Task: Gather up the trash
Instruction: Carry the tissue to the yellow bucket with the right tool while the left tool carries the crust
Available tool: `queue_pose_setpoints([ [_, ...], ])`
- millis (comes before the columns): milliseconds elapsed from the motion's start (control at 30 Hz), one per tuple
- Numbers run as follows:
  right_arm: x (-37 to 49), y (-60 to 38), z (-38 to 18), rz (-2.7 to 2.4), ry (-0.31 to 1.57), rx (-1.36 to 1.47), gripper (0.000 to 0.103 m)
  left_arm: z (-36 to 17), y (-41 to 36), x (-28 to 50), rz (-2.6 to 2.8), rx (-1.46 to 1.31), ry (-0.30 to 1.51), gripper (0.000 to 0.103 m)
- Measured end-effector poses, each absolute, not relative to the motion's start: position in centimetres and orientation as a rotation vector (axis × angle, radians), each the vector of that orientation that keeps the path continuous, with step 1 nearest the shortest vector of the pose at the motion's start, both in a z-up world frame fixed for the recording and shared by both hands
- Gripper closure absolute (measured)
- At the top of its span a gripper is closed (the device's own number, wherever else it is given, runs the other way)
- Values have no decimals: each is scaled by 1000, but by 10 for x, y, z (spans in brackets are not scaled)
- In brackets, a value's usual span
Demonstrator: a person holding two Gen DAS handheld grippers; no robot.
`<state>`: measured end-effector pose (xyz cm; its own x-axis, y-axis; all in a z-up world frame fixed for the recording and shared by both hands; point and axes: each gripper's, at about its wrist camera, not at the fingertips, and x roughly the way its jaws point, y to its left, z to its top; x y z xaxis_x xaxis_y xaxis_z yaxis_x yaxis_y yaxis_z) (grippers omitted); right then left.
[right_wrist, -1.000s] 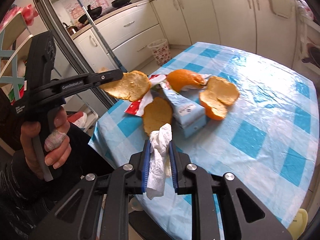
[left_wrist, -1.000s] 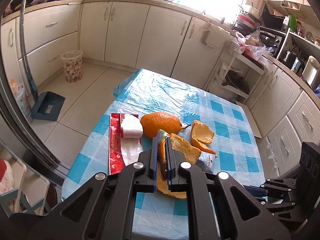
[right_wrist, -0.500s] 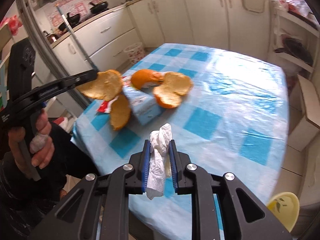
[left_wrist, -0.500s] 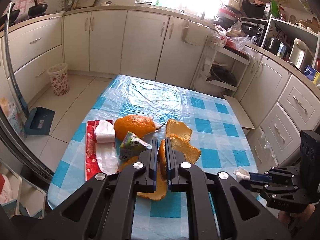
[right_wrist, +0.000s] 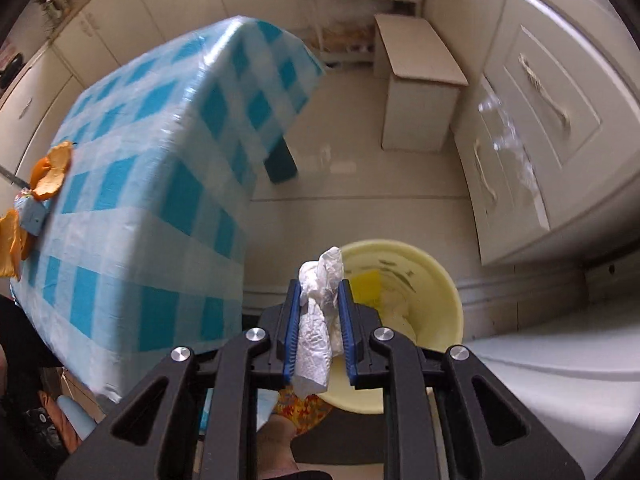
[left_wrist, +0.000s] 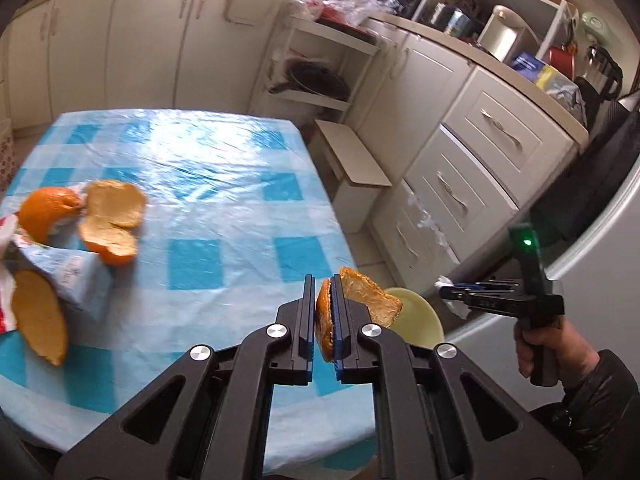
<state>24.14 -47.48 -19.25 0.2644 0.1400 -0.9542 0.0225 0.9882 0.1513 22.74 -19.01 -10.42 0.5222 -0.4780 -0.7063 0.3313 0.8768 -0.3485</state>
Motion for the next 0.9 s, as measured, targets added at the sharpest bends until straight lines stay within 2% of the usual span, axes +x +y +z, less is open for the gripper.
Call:
queue_pose_setpoints([
  [33,242,-480,-201,60,1333,148,83,-110,-205,227,-511,-177,916,96],
  [100,243,-489,-218,9,1397,146,72,-123,-234,227,-552,-174,954,96],
  [133,243,-497,-223,-16,1419,165,54,-130,-248,227,-570,-173,972,96],
  [167,244,-505,-223,-53,1415,182,51,-136,-260,227,-583,-172,987,96],
  [233,245,-523,-213,-109,1368,236,50,-149,-286,228,-608,-171,1022,96],
  [433,233,-566,-142,-204,1048,545,36,-184,-359,230,-640,-122,1125,95],
  [500,230,-570,-121,-205,937,607,31,-195,-378,231,-634,-110,1161,81],
  [533,230,-569,-112,-201,896,616,28,-198,-386,231,-623,-102,1168,60],
  [567,231,-567,-104,-203,864,615,27,-199,-389,231,-609,-97,1163,45],
  [700,240,-561,-92,-214,816,622,25,-194,-391,228,-589,-72,1141,37],
  [767,246,-554,-91,-209,819,620,25,-186,-381,231,-563,-61,1122,28],
  [900,254,-539,-80,-181,803,625,23,-167,-349,239,-495,-66,1080,21],
])
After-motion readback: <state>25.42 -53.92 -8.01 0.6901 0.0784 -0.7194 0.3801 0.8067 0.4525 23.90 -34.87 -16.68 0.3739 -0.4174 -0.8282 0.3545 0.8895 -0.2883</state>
